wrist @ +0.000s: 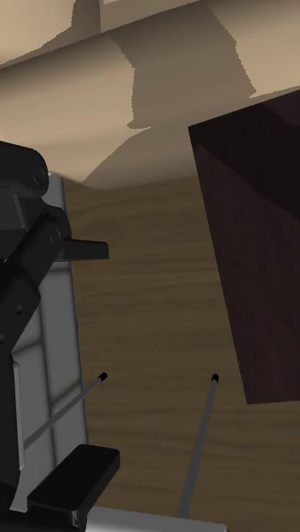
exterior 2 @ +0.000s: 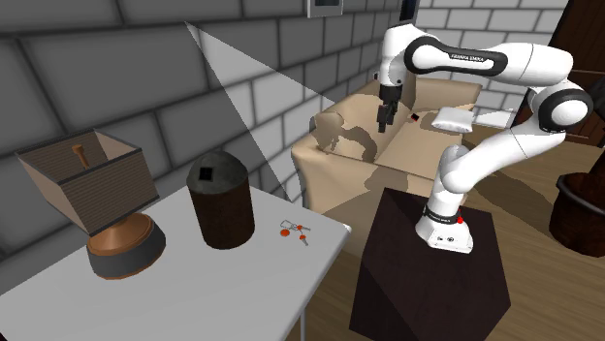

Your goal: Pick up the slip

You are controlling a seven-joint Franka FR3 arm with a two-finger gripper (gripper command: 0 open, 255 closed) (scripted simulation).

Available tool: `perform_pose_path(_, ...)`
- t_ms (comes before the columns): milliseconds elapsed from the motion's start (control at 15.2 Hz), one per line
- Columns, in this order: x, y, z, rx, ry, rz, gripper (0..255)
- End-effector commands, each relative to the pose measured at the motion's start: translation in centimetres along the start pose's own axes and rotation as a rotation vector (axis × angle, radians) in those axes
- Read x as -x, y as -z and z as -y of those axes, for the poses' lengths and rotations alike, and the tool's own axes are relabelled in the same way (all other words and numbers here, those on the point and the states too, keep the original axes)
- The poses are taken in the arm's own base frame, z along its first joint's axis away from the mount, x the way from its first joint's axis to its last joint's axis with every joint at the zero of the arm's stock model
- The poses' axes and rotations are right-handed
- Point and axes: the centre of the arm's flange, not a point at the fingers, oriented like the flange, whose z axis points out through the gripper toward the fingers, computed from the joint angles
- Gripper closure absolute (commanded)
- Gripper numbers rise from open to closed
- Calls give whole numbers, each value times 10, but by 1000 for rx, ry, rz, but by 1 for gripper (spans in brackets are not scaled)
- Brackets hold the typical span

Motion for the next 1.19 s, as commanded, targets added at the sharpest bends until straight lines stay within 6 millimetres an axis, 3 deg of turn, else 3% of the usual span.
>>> perform_pose_path(0, 0, 0, 0, 0, 0, 0, 0)
perform_pose_path(1122, -69, -89, 191, 5, 185, -45, 0)
